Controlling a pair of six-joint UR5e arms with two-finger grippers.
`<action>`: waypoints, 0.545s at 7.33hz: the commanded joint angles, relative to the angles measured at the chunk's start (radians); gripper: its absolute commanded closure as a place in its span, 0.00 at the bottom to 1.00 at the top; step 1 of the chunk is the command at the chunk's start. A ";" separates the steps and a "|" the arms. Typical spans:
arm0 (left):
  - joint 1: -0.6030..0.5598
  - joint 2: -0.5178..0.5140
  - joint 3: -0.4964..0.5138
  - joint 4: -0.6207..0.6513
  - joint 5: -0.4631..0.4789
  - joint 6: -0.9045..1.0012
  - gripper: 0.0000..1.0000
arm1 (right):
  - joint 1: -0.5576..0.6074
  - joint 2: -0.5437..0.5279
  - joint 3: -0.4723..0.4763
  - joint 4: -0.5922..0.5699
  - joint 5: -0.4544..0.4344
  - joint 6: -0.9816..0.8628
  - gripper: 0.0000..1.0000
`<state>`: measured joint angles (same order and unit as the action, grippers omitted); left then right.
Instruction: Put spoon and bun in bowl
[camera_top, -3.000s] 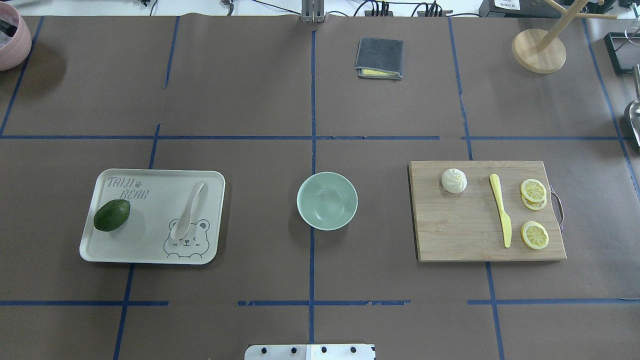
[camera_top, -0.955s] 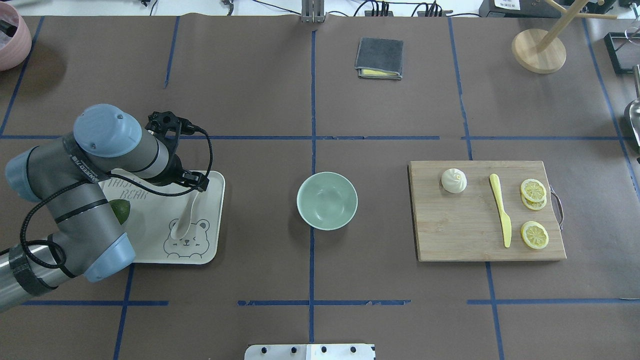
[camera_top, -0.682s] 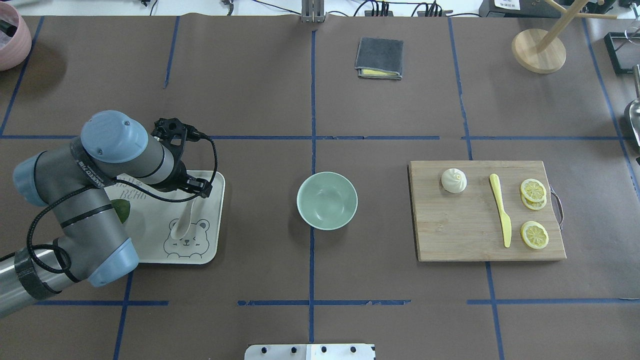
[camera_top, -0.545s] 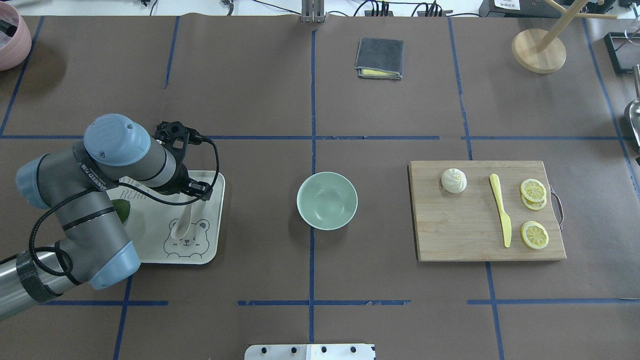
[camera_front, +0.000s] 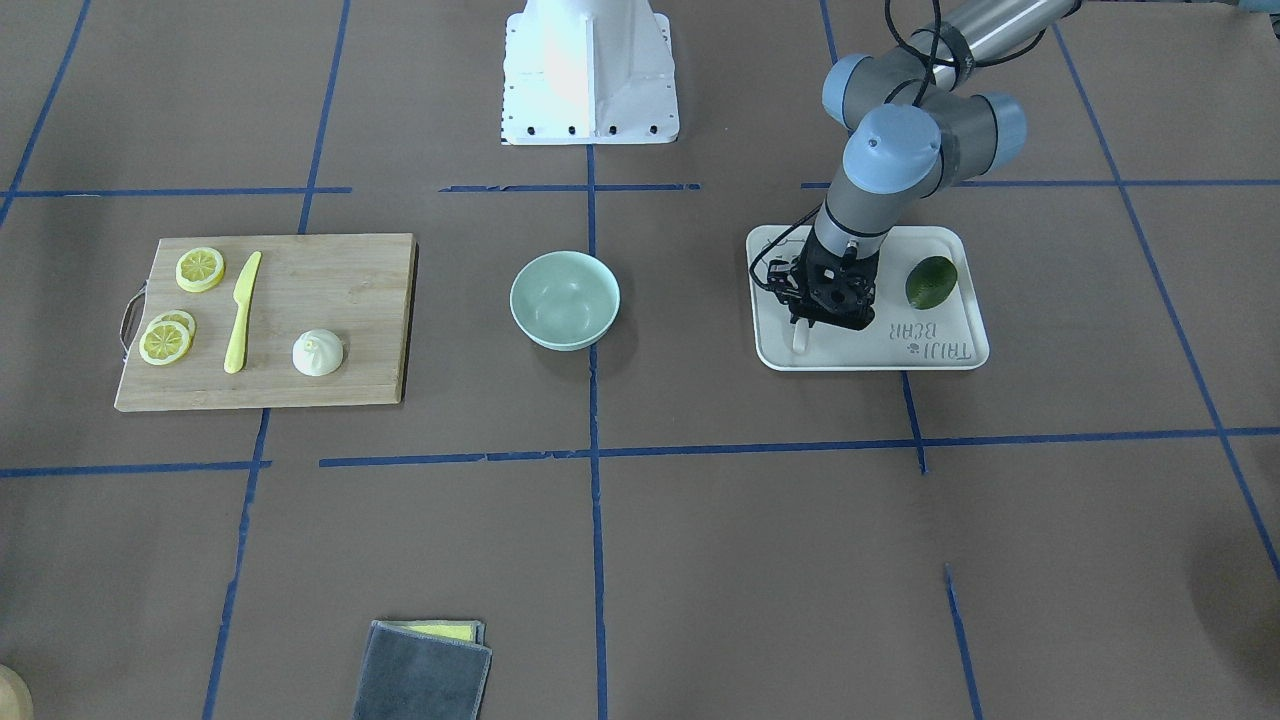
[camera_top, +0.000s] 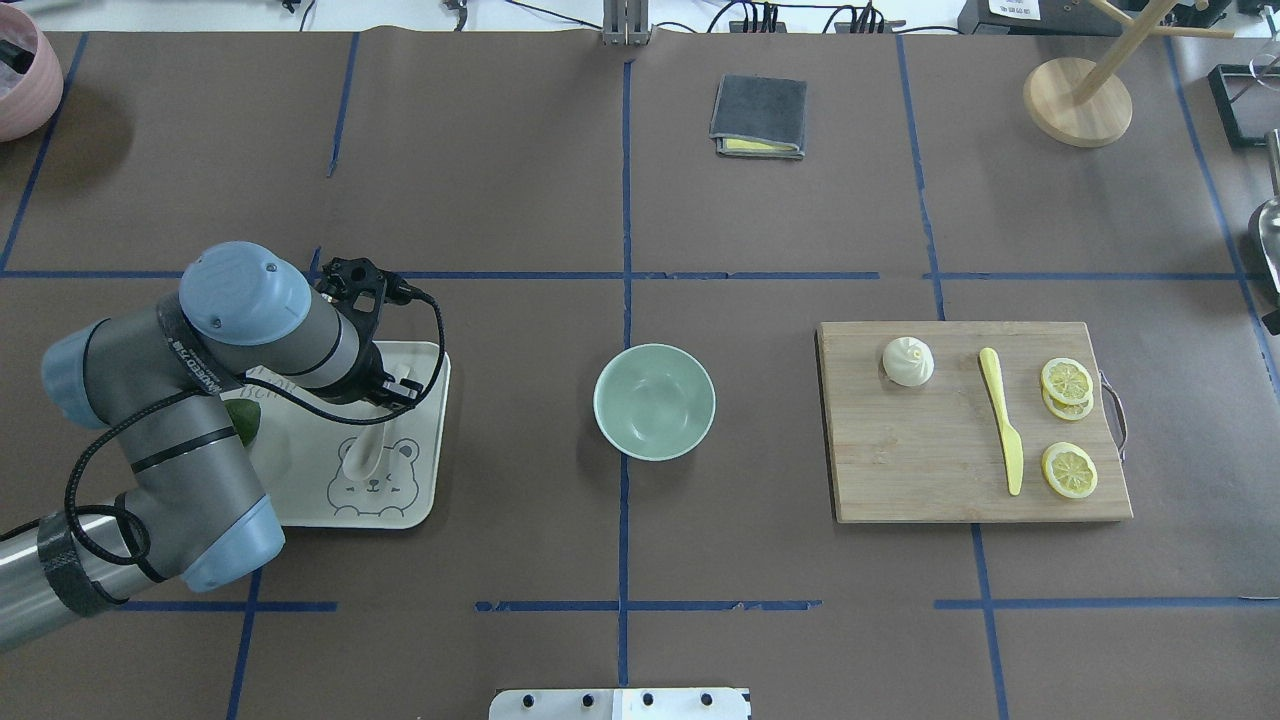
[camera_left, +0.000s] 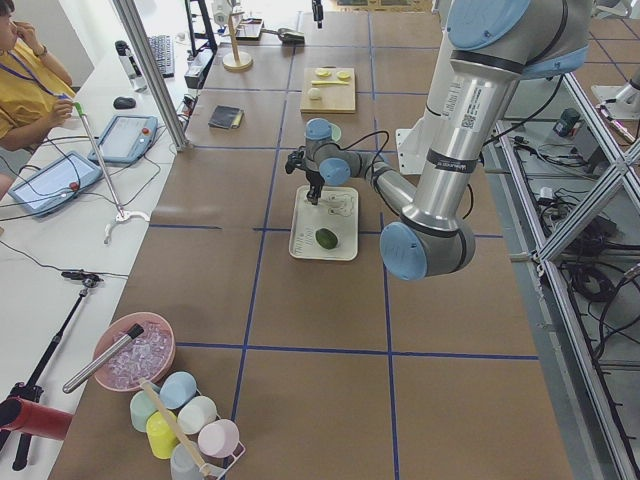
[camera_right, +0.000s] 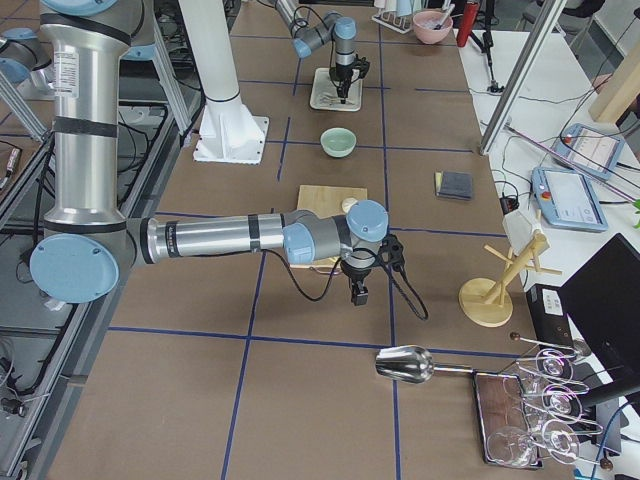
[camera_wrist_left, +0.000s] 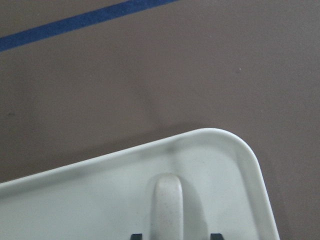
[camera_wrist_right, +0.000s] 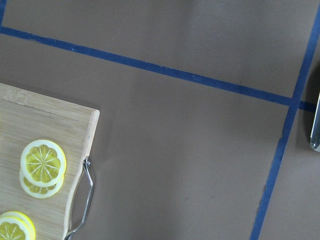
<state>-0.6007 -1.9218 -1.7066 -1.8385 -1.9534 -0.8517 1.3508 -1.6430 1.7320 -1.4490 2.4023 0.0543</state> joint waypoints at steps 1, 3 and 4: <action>-0.001 0.003 -0.030 0.010 -0.013 -0.001 1.00 | -0.001 0.000 0.000 0.001 0.000 0.001 0.00; -0.008 -0.028 -0.091 0.011 -0.044 -0.016 1.00 | -0.001 0.000 0.001 0.001 0.001 0.002 0.00; -0.007 -0.108 -0.076 0.008 -0.053 -0.064 1.00 | -0.001 0.000 0.001 0.002 0.003 0.001 0.00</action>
<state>-0.6062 -1.9593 -1.7798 -1.8282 -1.9902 -0.8765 1.3500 -1.6429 1.7326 -1.4477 2.4039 0.0562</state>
